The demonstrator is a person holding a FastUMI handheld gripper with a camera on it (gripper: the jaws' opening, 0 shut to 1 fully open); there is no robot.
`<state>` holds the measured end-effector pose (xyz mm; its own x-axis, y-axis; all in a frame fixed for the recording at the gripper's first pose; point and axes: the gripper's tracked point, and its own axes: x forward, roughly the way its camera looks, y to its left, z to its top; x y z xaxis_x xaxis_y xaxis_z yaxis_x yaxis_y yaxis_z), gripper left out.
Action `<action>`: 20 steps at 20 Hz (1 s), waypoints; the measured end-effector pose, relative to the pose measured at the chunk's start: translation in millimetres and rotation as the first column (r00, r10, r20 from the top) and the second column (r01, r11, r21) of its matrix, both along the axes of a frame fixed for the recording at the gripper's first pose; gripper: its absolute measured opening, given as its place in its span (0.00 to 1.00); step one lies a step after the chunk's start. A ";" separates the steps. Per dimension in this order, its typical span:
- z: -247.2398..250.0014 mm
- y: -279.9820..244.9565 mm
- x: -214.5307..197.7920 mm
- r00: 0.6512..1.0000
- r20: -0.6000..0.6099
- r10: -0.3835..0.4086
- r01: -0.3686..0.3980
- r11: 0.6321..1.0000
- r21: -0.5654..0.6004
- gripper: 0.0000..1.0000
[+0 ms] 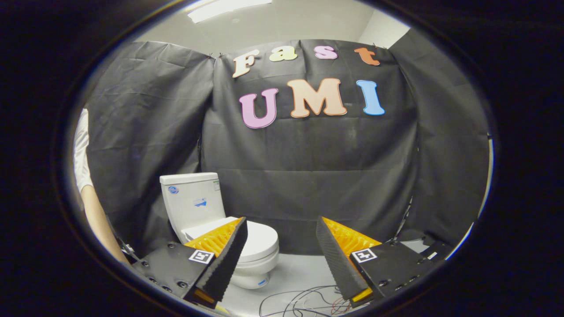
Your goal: Open the toilet lid.
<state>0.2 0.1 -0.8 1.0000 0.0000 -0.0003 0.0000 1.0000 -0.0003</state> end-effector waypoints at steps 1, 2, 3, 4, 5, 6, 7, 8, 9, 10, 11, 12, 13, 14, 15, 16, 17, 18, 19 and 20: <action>0.9 -0.5 -0.4 1.000 0.000 0.000 0.000 1.000 0.000 0.97; 0.8 -0.2 0.0 1.000 0.000 0.000 0.000 1.000 0.000 0.98; 1.2 -0.2 0.0 1.000 0.000 0.000 0.000 1.000 0.000 0.98; 0.5 -0.4 -0.3 1.000 0.000 0.000 0.000 1.000 0.000 0.98; 0.7 -0.2 -0.4 1.000 0.001 0.000 0.000 1.000 0.000 0.98; 0.5 -0.1 0.2 1.000 0.000 0.000 0.000 1.000 0.000 0.98; 1.2 -1.1 -0.1 1.000 0.000 -0.001 0.001 1.000 0.001 0.98; 0.4 0.5 -0.4 1.000 0.001 0.000 0.000 1.000 0.000 0.98; 0.6 -0.3 -0.4 1.000 0.001 0.000 0.000 1.000 0.001 0.98; 0.6 -0.4 0.3 1.000 0.001 -0.001 0.001 1.000 0.001 0.98; 1.0 -0.4 0.2 1.000 0.000 -0.001 0.001 1.000 0.002 0.98; 0.5 0.1 -0.3 1.000 0.001 -0.002 0.002 1.000 0.002 0.98; 0.9 0.1 0.0 1.000 0.000 -0.001 0.001 1.000 0.000 0.98; 0.7 -0.9 0.0 1.000 0.001 -0.002 0.002 1.000 0.002 0.98; 0.7 -0.7 0.1 1.000 -0.001 -0.004 0.004 1.000 0.002 0.98; 1.1 -0.2 -0.1 1.000 0.002 -0.004 0.004 1.000 0.001 0.98; 0.5 -0.8 0.6 1.000 0.001 -0.005 0.005 1.000 0.002 0.98; 0.7 -0.7 0.0 1.000 0.002 -0.006 0.006 1.000 0.003 0.97; 1.3 -0.7 -0.5 1.000 0.003 -0.007 0.007 1.000 0.004 0.97; 1.0 -0.7 -0.3 1.000 0.003 -0.008 0.008 1.000 0.004 0.97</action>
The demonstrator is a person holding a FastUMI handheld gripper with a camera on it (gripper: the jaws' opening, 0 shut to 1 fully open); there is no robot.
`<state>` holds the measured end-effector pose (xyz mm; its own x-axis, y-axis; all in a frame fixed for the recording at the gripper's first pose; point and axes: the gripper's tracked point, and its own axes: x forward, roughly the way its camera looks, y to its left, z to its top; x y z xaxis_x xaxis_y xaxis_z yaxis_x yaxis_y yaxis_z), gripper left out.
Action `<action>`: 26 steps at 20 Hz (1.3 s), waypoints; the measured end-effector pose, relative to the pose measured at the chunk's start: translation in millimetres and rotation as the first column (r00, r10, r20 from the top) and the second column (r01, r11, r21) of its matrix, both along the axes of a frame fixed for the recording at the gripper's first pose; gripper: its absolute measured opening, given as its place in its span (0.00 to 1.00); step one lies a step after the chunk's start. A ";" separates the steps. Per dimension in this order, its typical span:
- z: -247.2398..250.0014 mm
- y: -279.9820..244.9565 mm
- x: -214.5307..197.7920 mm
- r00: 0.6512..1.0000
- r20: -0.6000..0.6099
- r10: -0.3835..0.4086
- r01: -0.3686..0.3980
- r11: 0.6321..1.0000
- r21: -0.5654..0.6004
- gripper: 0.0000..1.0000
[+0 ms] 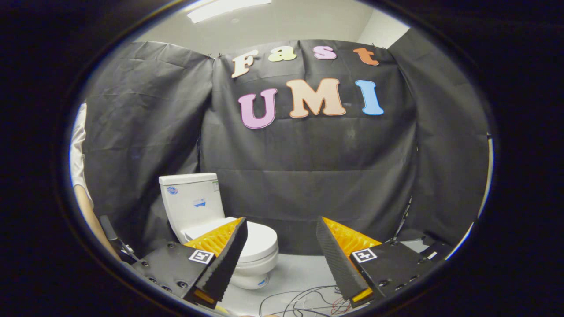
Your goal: Open the toilet lid.
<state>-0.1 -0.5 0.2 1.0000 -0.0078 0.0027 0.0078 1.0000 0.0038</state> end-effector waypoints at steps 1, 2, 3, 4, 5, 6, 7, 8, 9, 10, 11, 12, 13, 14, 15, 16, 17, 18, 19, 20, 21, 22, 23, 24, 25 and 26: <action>0.7 0.1 0.0 1.000 0.000 0.000 0.000 1.000 -0.001 0.97; 0.2 -0.3 -0.2 1.000 -0.001 0.000 0.000 1.000 0.000 0.97; 0.7 0.1 -0.1 1.000 0.000 0.001 -0.001 1.000 0.000 0.96; 0.4 -0.1 -0.5 1.000 -0.001 0.001 -0.001 1.000 -0.002 0.96; 0.3 -0.8 0.1 1.000 -0.001 0.000 0.000 1.000 -0.002 0.96; 0.0 0.0 -0.1 1.000 -0.002 0.001 -0.001 1.000 -0.002 0.96; 0.6 -0.2 -0.5 1.000 -0.002 0.001 -0.001 1.000 -0.003 0.96; 0.6 -0.3 -0.3 1.000 -0.003 0.000 0.000 1.000 -0.002 0.96; 0.9 -0.3 -0.4 1.000 -0.003 0.000 0.000 1.000 -0.003 0.95; 0.9 -0.2 -0.5 1.000 -0.002 0.000 0.000 1.000 -0.002 0.95; 1.6 -0.2 -0.6 1.000 -0.003 0.001 -0.001 1.000 -0.003 0.95; 1.7 -0.8 -0.5 1.000 -0.003 0.000 0.000 1.000 -0.001 0.95; 2.6 -0.3 -0.2 1.000 -0.003 0.000 0.000 1.000 -0.002 0.94; 2.3 -0.2 -1.5 1.000 -0.004 0.000 0.000 1.000 -0.002 0.94; 1.8 0.4 -0.4 1.000 -0.005 0.001 -0.001 1.000 -0.002 0.93; 3.5 0.8 -2.8 1.000 -0.004 0.001 -0.001 1.000 -0.002 0.92; 2.0 1.2 -1.4 1.000 -0.004 0.001 -0.001 1.000 -0.002 0.91; 2.1 0.9 -0.7 1.000 -0.004 0.001 -0.001 1.000 -0.001 0.89; 2.6 1.1 -0.4 1.000 -0.004 0.000 0.000 1.000 0.000 0.89; 2.1 1.2 -1.1 1.000 -0.004 0.000 0.000 1.000 -0.001 0.89; 2.2 1.0 -1.4 1.000 -0.004 0.000 0.000 1.000 -0.001 0.89; 2.0 1.0 -1.5 1.000 -0.003 0.000 0.000 1.000 -0.001 0.89; 2.4 0.9 -0.9 1.000 -0.005 0.000 0.000 1.000 -0.001 0.89; 1.6 1.0 -1.2 1.000 -0.004 0.000 0.000 1.000 -0.001 0.89; 2.1 1.0 -1.0 1.000 -0.004 0.000 0.000 1.000 -0.001 0.89; 1.8 0.9 -1.4 1.000 -0.003 0.000 0.000 1.000 -0.002 0.89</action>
<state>-1.5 0.4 2.0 1.0000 -0.0079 -0.0007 0.0079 1.0000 0.0022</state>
